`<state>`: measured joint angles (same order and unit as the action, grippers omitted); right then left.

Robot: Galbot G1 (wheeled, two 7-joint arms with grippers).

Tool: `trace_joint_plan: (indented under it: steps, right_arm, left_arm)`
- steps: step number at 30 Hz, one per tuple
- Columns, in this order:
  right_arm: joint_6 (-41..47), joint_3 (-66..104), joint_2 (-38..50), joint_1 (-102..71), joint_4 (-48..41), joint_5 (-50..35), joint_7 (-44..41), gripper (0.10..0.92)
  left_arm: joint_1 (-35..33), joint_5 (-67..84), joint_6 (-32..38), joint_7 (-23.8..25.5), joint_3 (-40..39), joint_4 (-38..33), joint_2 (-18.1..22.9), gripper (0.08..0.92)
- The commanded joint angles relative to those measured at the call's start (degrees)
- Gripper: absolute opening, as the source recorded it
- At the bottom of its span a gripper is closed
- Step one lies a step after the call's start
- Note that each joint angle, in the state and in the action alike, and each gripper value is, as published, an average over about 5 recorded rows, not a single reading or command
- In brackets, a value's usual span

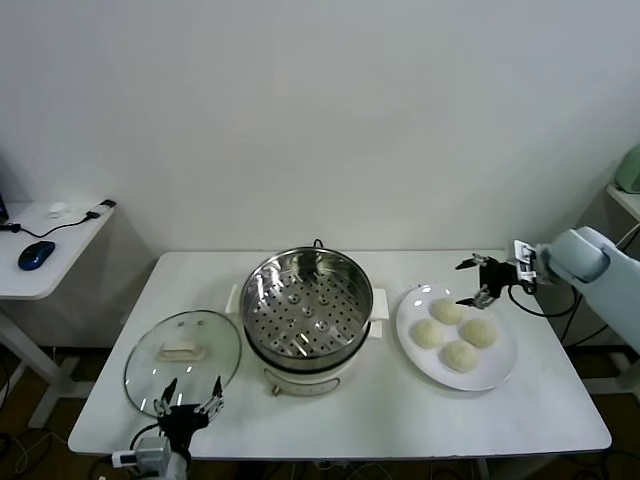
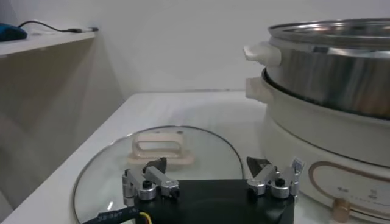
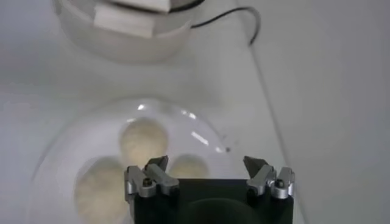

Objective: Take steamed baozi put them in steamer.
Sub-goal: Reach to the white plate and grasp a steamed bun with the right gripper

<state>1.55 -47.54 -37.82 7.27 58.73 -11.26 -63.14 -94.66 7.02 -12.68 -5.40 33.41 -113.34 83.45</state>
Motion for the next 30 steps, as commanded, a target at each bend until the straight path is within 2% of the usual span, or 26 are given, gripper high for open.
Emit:
trace_joint_plan:
  steps: [1,11,30]
  right_arm:
    - [-2.97,-21.09,-7.04,16.84,-13.01,1.11,-10.87,0.823]
    - [1.86,-17.44,-14.86,8.88,-18.9,1.84,-3.05,0.823]
    - [1.25,-10.75,-24.83,1.94,-30.91,8.08,-1.7,0.823]
  left_arm:
    - [0.0,-0.02,0.15,0.02,0.05,0.22,0.19,0.823]
    - [-0.45,-0.73,0.9,0.08,0.01,1.13,0.4,0.823]
    - [-0.36,-0.66,1.7,-0.37,-0.18,3.11,0.43,0.823]
